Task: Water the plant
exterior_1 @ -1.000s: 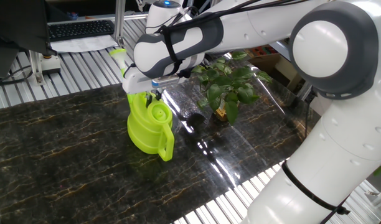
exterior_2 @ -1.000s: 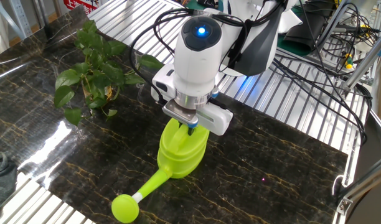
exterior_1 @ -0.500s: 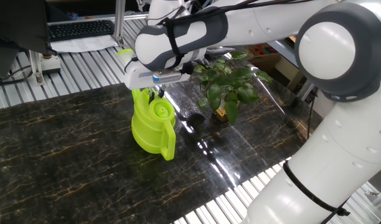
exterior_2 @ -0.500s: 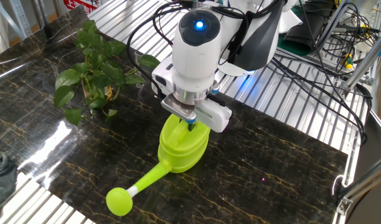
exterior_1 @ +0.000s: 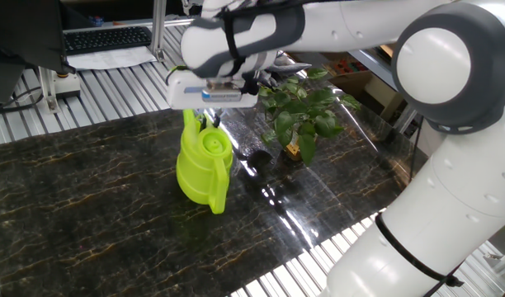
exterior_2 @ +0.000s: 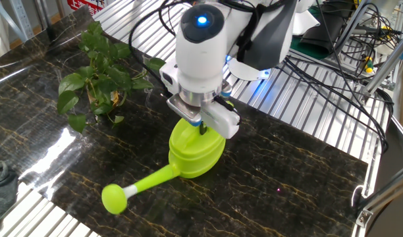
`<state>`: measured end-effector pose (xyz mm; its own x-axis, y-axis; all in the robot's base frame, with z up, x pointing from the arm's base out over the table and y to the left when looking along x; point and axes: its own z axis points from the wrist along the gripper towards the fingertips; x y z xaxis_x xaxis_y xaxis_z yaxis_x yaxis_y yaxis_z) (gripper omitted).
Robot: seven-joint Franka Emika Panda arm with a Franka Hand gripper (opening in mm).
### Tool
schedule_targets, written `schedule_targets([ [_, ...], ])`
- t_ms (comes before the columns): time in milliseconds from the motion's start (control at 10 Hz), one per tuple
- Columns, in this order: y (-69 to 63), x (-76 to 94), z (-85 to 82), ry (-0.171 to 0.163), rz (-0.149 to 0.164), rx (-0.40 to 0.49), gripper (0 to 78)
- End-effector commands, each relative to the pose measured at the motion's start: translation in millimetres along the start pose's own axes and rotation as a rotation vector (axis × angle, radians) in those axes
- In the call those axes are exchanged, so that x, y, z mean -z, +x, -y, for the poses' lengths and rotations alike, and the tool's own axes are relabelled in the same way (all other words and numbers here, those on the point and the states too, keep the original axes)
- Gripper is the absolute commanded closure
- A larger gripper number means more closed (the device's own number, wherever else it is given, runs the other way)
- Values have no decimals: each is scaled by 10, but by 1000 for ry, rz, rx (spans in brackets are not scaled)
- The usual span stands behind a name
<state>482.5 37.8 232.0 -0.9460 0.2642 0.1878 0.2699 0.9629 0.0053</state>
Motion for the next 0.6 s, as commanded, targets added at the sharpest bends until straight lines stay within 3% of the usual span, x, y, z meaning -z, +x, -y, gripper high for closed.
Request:
schedule_targets([
  [100, 80, 165, 46, -23, -87, -128, 764],
  [600, 152, 238, -5, -17, -159, -325, 764],
])
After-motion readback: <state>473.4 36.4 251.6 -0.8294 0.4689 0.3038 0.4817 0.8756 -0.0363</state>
